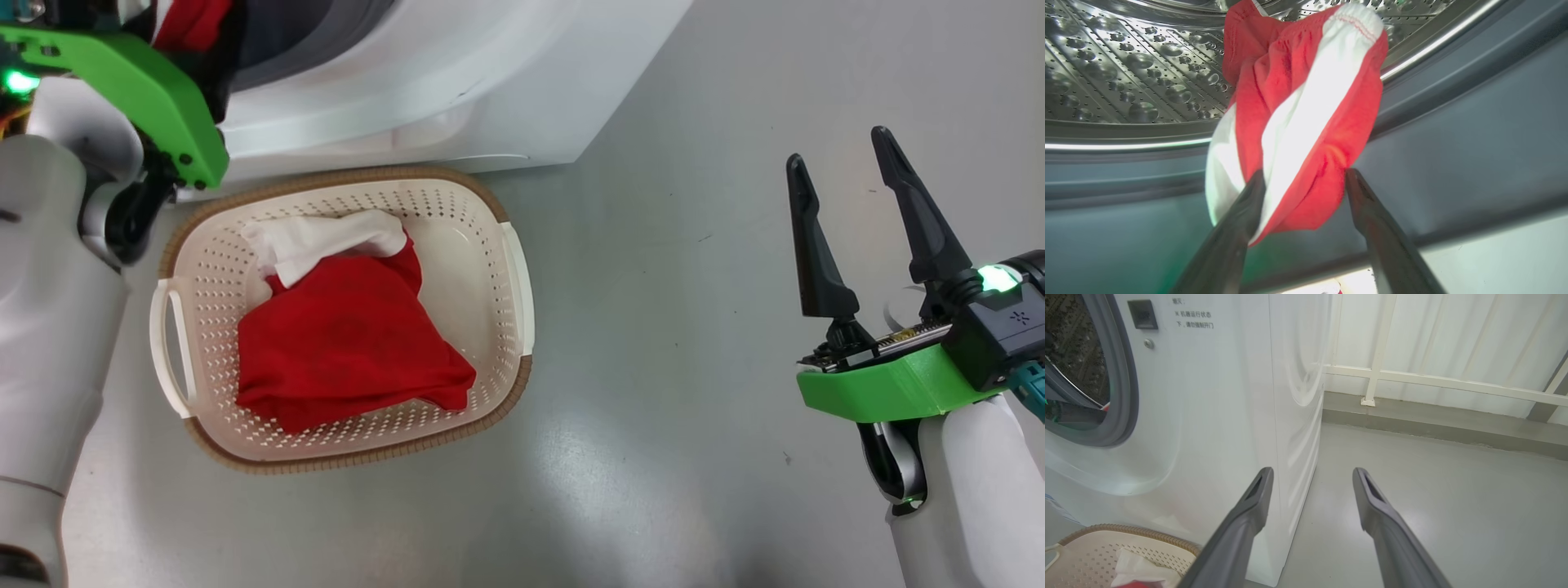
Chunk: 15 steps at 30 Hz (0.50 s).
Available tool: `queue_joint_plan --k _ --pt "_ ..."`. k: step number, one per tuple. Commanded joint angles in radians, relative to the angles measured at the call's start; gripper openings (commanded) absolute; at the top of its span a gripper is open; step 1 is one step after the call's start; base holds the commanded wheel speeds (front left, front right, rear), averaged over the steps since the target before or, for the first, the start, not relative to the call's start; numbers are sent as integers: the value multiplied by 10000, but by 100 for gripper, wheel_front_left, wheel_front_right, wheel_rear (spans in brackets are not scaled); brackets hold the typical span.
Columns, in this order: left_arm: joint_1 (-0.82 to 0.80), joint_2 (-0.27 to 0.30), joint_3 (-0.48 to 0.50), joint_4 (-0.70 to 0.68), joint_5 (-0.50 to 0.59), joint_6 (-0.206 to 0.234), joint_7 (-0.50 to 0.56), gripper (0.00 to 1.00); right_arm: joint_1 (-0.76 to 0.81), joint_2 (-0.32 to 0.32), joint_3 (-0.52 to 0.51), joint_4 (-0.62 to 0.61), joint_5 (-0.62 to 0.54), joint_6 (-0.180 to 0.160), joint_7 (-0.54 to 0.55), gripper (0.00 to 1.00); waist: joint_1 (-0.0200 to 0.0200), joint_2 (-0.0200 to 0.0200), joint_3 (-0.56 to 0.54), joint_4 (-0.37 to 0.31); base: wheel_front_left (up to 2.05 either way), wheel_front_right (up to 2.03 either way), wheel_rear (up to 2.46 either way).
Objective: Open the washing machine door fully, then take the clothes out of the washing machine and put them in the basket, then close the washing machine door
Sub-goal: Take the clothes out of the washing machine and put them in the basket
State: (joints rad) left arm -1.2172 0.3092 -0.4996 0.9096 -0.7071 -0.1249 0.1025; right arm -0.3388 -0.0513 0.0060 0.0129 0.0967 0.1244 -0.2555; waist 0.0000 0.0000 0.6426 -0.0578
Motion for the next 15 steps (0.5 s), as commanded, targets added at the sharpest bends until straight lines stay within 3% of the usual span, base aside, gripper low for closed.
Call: queue_joint_plan --k 1,4,5,7,15 --pt "-284 486 112 -111 -38 -57 -73 100 -7 11 205 -222 132 63 -63 100 0 0 2 -21 0 0 0" --pt "-373 498 -114 18 -158 -57 -208 100 17 11 200 -238 148 63 -63 100 0 0 20 -46 0 0 0" --pt "-393 505 -195 29 -200 -57 -279 85 22 11 200 -237 152 63 -63 100 0 0 21 -53 0 0 0" --pt "-441 534 -354 89 -250 -57 -415 0 44 11 204 -241 159 63 -63 100 0 0 14 -55 0 0 0" --pt "-659 617 -863 345 -267 -57 -1334 0 68 11 188 -205 160 63 -63 100 0 0 -64 -10 0 0 0"
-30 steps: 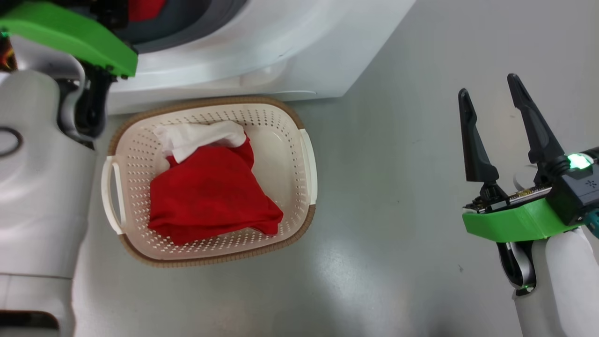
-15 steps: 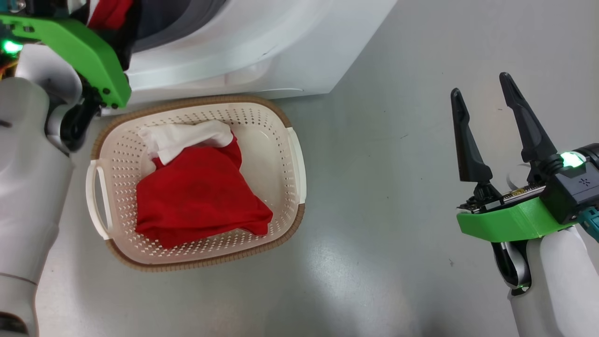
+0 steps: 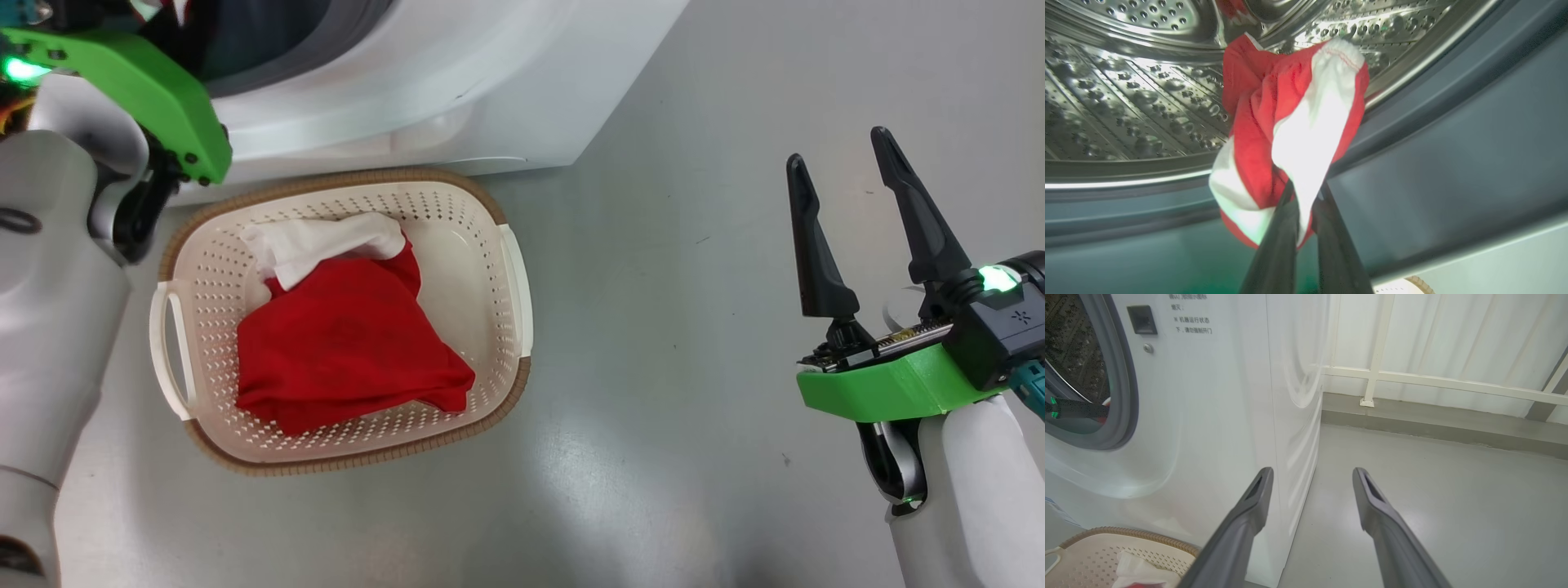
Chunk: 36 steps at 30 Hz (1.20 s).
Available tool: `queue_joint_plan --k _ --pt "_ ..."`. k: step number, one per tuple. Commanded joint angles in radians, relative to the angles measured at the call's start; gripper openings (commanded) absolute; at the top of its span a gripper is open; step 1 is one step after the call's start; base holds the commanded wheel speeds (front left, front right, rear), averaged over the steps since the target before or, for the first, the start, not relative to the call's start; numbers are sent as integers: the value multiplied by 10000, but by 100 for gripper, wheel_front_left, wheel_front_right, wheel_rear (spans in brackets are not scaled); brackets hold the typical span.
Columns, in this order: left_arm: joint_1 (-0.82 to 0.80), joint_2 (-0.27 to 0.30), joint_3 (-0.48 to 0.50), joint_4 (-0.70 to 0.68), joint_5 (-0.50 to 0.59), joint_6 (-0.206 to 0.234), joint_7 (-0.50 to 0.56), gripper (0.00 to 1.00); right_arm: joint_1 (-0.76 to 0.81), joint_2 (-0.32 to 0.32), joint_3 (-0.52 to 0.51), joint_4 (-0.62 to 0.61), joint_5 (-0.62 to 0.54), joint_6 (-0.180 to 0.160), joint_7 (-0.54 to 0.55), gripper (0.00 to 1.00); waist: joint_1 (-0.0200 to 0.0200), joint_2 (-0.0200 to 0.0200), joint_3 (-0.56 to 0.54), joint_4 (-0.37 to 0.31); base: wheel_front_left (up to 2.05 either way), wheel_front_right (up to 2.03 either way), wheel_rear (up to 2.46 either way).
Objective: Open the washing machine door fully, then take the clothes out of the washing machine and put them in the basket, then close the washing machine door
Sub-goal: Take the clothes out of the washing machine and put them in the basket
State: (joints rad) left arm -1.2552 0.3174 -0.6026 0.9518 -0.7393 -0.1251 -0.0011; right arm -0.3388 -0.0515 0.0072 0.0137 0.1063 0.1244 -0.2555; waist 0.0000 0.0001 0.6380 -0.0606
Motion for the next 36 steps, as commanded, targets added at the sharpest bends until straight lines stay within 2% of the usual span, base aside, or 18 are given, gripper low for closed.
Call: queue_joint_plan --k 1,5,10,15,22,26,36 --pt "-341 574 138 13 184 11 -611 0 73 13 183 -200 63 63 -63 100 0 -1 -35 29 0 0 0" --pt "-461 479 195 386 425 427 -1789 0 103 13 183 -150 69 63 -63 100 0 -1 -108 92 0 0 0" --pt "-388 304 500 539 255 342 -2443 0 96 13 177 -61 70 63 -63 100 0 -1 -223 206 0 0 0" --pt "-90 277 985 188 186 350 -2592 0 113 13 170 -9 42 63 -63 100 0 -1 -342 339 0 0 0" --pt "1672 318 2948 -1878 609 630 -2604 0 158 13 222 73 -140 63 -63 100 0 -1 -792 415 0 0 0" --pt "2932 -21 3984 -2917 788 436 -2605 0 277 13 218 179 -168 63 -63 100 0 -1 -1154 451 0 0 0" --pt "5156 -714 5441 -4821 1943 116 -2606 0 463 13 360 388 -136 63 -63 100 0 -1 -2080 630 0 0 0"
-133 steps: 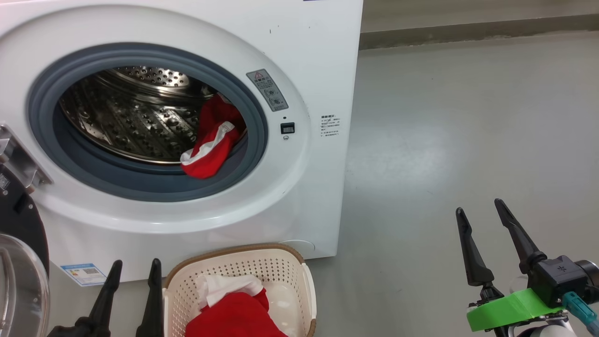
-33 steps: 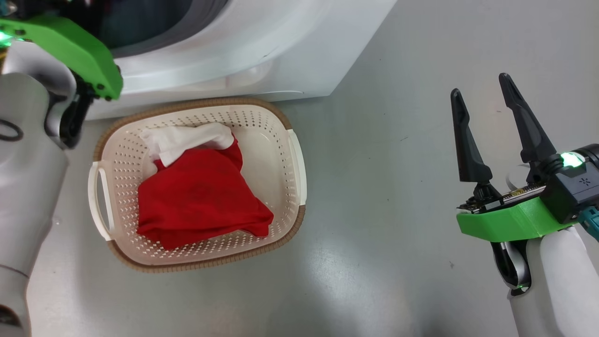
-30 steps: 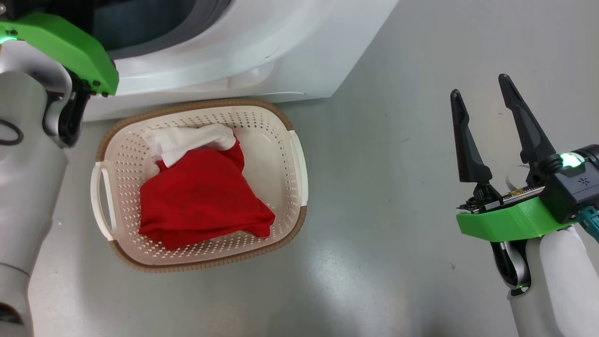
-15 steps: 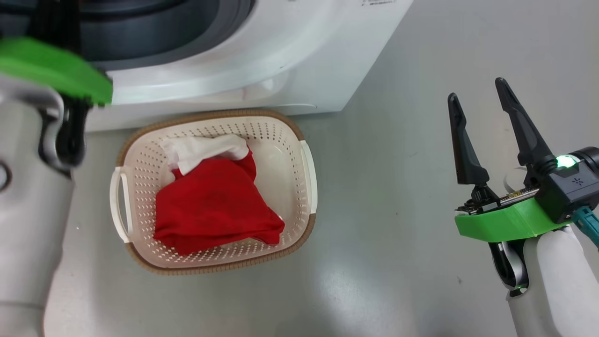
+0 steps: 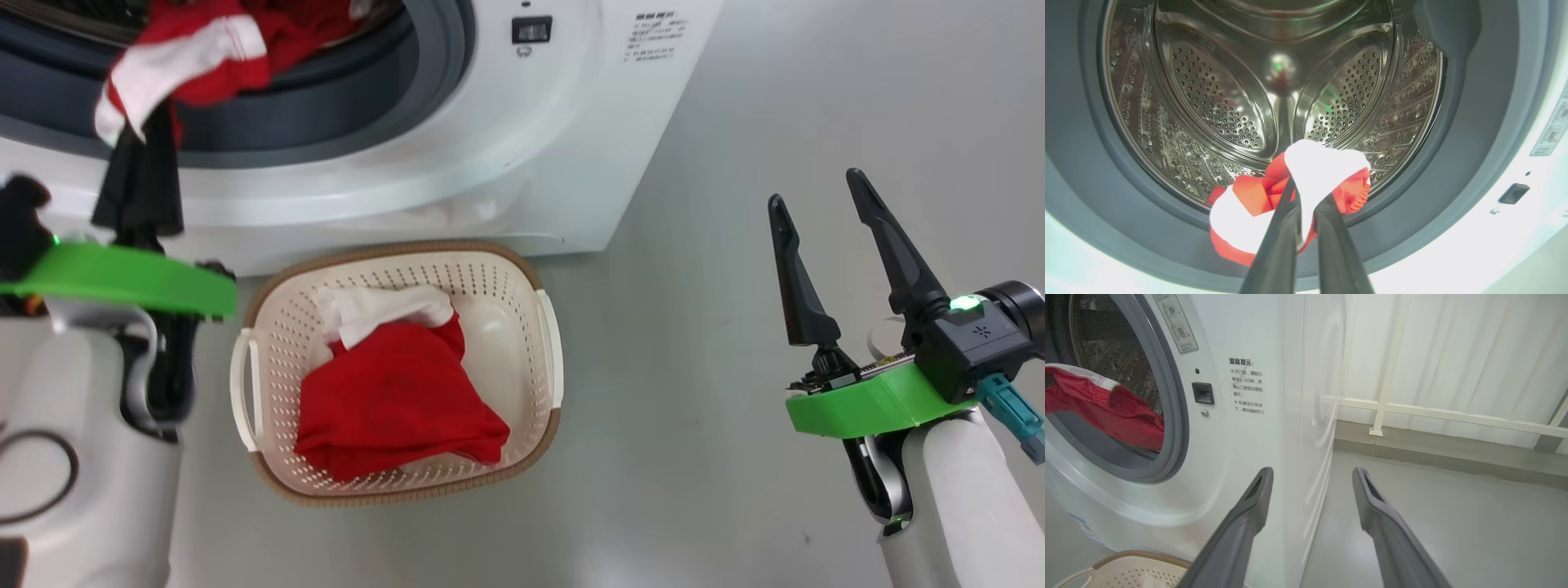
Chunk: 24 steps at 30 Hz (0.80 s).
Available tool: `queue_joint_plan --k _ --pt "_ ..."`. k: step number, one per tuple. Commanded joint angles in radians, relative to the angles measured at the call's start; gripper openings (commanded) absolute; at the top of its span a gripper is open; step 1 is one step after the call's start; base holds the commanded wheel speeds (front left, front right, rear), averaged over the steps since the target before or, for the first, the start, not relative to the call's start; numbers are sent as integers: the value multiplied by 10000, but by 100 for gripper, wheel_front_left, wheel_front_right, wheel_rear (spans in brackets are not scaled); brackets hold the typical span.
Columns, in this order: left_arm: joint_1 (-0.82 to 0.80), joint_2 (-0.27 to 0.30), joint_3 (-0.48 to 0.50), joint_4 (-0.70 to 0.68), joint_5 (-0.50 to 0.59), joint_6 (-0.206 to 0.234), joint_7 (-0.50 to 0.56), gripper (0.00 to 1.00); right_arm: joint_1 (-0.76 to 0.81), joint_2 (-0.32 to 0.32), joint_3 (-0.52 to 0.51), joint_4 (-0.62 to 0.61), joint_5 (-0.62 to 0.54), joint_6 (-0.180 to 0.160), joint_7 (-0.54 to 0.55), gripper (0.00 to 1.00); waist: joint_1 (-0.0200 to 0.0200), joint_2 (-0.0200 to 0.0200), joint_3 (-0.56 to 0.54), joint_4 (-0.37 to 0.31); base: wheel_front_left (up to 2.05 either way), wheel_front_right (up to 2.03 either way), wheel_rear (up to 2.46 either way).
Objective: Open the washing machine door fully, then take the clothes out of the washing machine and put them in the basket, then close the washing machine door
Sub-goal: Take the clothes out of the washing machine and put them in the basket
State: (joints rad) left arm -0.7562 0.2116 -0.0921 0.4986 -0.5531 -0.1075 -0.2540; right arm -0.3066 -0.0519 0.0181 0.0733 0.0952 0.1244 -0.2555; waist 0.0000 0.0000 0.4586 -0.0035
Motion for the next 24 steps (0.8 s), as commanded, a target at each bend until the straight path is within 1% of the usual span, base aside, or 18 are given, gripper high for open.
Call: queue_joint_plan --k 1,6,16,24 --pt "376 280 452 -409 134 -85 -77 0 168 17 251 -188 -10 63 -63 100 0 0 -401 57 0 0 0" --pt "1550 53 771 -1007 417 -180 -77 0 470 17 215 -53 146 63 -63 100 0 0 -1092 47 0 0 0" --pt "3182 -150 898 -2078 561 -220 -77 0 943 17 253 82 292 63 -63 100 0 0 -2131 15 0 0 0" --pt "4154 -300 812 -3101 451 -215 -26 0 1195 17 223 90 407 63 -63 100 0 0 -2465 -57 0 0 0"
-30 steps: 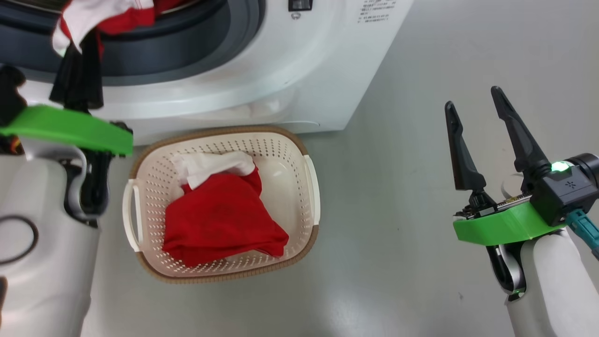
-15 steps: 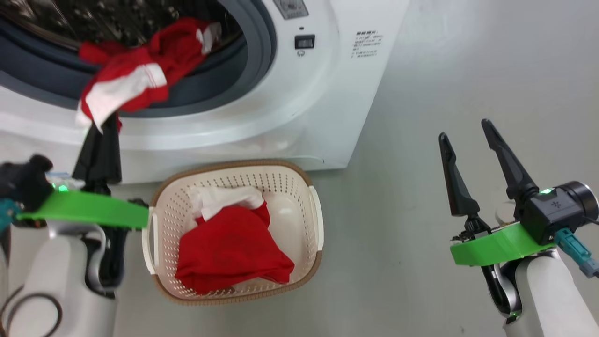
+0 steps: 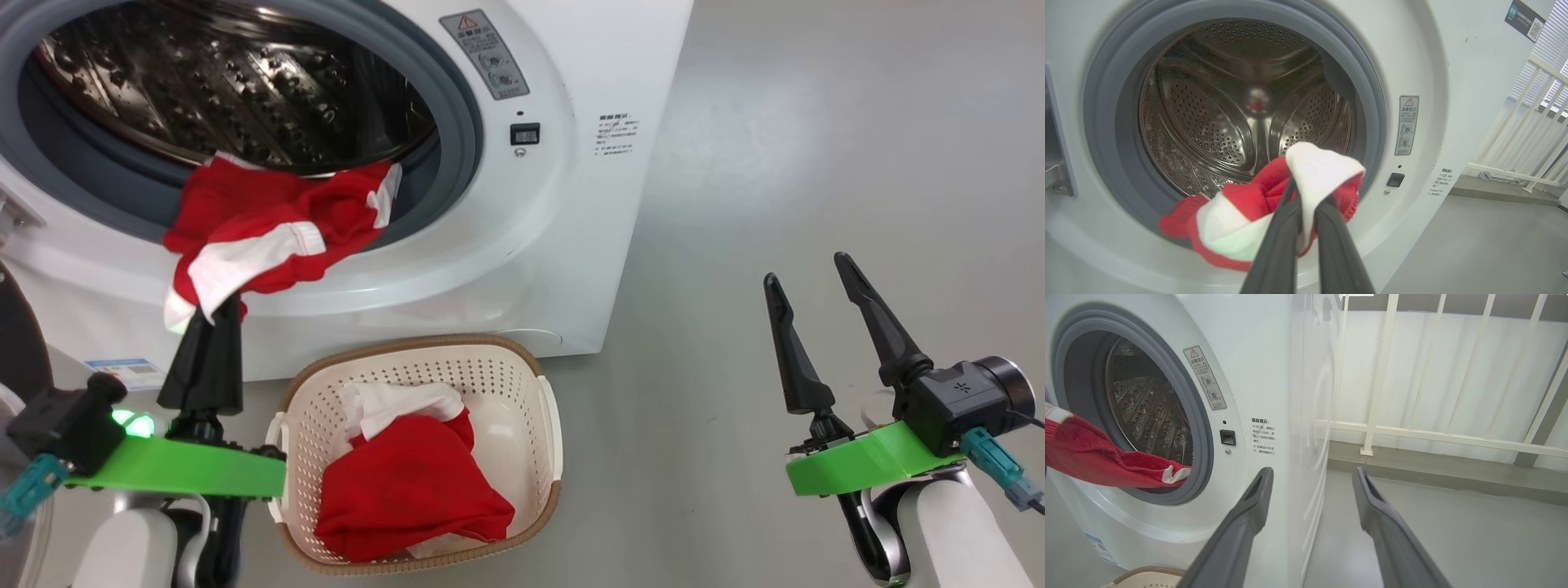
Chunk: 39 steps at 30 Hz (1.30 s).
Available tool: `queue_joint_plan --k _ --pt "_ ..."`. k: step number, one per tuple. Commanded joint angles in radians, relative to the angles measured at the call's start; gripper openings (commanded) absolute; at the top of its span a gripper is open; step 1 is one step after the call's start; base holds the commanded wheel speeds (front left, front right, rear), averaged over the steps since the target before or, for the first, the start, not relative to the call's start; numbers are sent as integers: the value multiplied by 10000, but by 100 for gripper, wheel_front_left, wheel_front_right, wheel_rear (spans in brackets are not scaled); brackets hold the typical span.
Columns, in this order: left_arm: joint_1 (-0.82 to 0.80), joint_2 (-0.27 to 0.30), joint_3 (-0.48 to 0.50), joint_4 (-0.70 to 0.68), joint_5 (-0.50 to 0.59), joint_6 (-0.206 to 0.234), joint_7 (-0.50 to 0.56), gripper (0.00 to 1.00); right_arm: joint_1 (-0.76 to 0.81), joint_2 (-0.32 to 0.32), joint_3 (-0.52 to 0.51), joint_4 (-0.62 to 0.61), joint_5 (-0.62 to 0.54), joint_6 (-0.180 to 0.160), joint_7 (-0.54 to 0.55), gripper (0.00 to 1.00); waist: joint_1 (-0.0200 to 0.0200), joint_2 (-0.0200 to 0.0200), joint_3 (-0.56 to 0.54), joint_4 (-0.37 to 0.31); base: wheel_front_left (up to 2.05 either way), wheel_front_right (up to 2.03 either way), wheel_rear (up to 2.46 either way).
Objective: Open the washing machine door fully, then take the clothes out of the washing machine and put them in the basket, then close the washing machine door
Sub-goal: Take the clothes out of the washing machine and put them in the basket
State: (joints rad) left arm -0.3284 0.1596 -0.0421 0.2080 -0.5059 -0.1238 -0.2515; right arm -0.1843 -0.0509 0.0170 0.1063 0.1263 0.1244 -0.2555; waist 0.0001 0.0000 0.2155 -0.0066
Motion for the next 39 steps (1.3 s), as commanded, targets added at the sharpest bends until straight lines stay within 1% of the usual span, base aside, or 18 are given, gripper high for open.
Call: queue_joint_plan --k 1,5,9,14,17,21,30,39 --pt "-31 202 292 -385 -37 -36 -18 0 -6 7 224 -256 98 63 -63 100 -1 0 -34 -27 0 0 0" --pt "285 126 147 -1108 -90 40 241 0 23 7 184 -316 99 63 -63 100 -1 0 31 -13 0 0 0" --pt "520 17 -80 -1541 -194 76 618 0 -4 7 161 -366 104 63 -63 100 -1 0 171 32 0 0 0" --pt "602 -84 -537 -1195 -319 62 1254 0 -170 7 226 -409 128 63 -63 100 -1 0 495 52 0 0 0" --pt "424 -164 -711 -806 -470 38 1357 0 -239 7 199 -429 123 63 -63 100 -1 0 743 73 0 0 0" --pt "38 -172 -919 192 -680 1 1486 0 -366 7 223 -451 98 63 -63 100 -1 0 1073 61 0 0 0" --pt "-956 -151 -1156 3315 -1386 -56 1331 0 -672 7 333 -578 334 63 -63 100 -1 0 1705 -221 0 0 0" --pt "-2255 -259 -2410 5907 -2608 -66 1552 0 -1020 7 354 -757 239 63 -63 100 -1 0 2770 -399 0 0 0"
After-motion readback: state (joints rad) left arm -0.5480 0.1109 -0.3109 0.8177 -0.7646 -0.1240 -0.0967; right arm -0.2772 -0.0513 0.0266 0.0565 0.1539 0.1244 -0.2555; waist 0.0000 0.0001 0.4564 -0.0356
